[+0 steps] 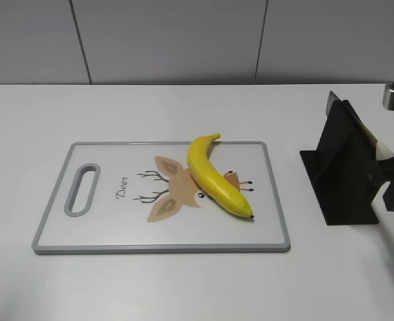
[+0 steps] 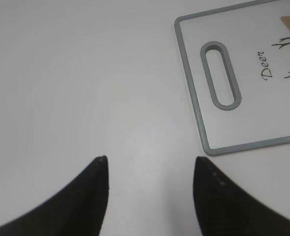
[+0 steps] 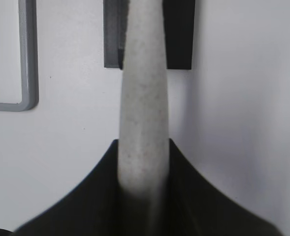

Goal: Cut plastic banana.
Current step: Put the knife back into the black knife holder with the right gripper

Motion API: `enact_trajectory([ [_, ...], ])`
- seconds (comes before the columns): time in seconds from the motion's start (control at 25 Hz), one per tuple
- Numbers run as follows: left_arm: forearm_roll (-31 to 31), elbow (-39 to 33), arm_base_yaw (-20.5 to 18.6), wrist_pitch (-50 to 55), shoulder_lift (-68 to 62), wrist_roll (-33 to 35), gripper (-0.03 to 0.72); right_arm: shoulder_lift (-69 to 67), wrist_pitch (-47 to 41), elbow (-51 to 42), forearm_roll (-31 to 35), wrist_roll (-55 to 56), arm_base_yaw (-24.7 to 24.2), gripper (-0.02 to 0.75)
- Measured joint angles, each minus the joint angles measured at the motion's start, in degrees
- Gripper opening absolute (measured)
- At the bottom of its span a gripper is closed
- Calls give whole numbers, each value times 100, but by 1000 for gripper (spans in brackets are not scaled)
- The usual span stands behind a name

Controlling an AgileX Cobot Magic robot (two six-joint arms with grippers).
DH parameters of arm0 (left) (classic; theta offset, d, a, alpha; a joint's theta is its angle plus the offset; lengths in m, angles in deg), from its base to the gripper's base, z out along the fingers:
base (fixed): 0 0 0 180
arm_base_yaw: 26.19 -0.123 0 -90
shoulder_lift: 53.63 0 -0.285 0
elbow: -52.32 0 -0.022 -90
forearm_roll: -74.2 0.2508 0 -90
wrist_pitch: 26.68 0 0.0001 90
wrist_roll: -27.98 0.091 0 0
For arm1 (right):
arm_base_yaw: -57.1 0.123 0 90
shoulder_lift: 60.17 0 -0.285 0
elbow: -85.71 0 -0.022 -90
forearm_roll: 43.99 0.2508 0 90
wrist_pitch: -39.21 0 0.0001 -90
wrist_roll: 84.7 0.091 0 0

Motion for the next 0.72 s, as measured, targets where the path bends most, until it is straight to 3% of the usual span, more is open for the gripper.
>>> enact_trajectory([
  [0.72,5,-5,0,-33,0,0,535,-25,200,-11,-1,0,0,176],
])
